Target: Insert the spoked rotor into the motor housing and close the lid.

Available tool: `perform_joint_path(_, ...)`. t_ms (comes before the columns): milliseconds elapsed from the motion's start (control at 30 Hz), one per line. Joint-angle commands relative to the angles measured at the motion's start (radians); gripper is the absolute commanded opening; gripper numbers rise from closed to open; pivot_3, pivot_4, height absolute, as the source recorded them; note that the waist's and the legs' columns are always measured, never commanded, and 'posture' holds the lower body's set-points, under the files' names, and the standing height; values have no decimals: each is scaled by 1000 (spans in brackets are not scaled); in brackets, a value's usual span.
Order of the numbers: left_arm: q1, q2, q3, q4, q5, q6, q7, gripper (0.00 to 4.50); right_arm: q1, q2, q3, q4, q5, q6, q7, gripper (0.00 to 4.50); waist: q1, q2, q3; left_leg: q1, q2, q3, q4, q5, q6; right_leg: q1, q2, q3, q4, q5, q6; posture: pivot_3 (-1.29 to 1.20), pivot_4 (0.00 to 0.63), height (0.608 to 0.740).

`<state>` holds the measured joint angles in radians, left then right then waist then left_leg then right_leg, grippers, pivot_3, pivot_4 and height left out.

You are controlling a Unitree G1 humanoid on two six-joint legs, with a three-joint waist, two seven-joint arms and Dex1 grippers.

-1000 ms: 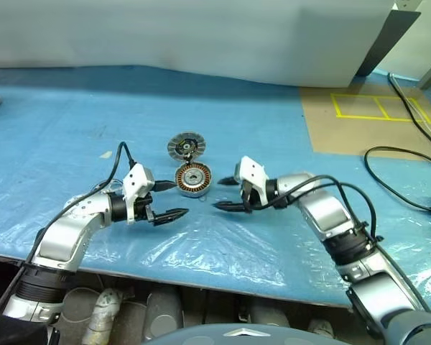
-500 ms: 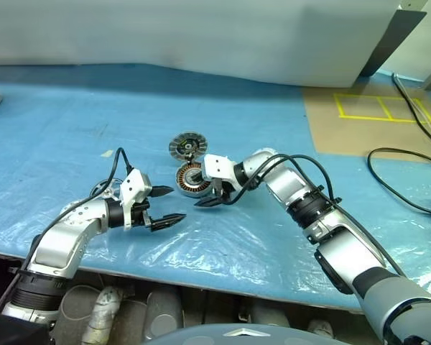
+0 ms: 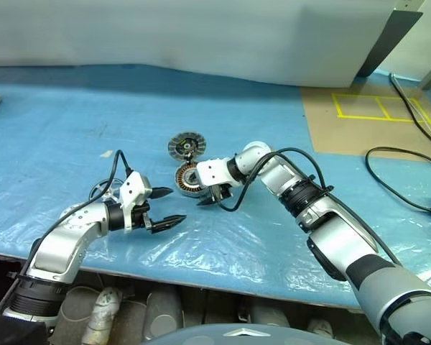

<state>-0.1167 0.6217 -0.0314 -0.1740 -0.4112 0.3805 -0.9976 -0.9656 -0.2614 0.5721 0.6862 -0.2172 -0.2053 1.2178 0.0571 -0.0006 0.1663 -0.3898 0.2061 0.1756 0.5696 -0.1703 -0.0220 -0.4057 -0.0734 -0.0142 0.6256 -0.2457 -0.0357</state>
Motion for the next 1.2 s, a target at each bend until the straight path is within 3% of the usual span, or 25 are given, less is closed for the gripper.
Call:
perform_joint_path(33,1,-4,10,-9,0,-28,2,4500,-31,4,-16,21,-6,5,12,3664,0,0,0,0,0,0,0,0,1,0,0,0,0,0,0,0,150,740)
perform_joint_path(167,2,-10,8,-4,-1,-34,2,4500,-62,15,-73,1,57,92,67,3664,-2,0,0,0,0,0,1,-2,3,0,0,0,0,0,0,0,150,740)
perform_joint_path(933,16,-34,-7,27,17,-73,0,4500,-76,18,-29,120,-82,-38,1,3664,-10,0,0,-1,1,0,1,-2,4,-1,0,0,0,0,-1,0,150,740)
perform_joint_path(1133,17,-43,-10,22,15,-67,4,4500,-77,15,-9,124,-116,-61,-6,1830,-12,0,0,0,1,0,1,-2,4,0,0,0,1,0,-1,0,150,740)
perform_joint_path(1200,18,-45,-11,22,16,-69,5,4500,-80,21,-14,118,-117,-57,-14,1812,-13,0,0,3,1,0,1,-2,4,2,0,0,2,1,-1,0,150,740)
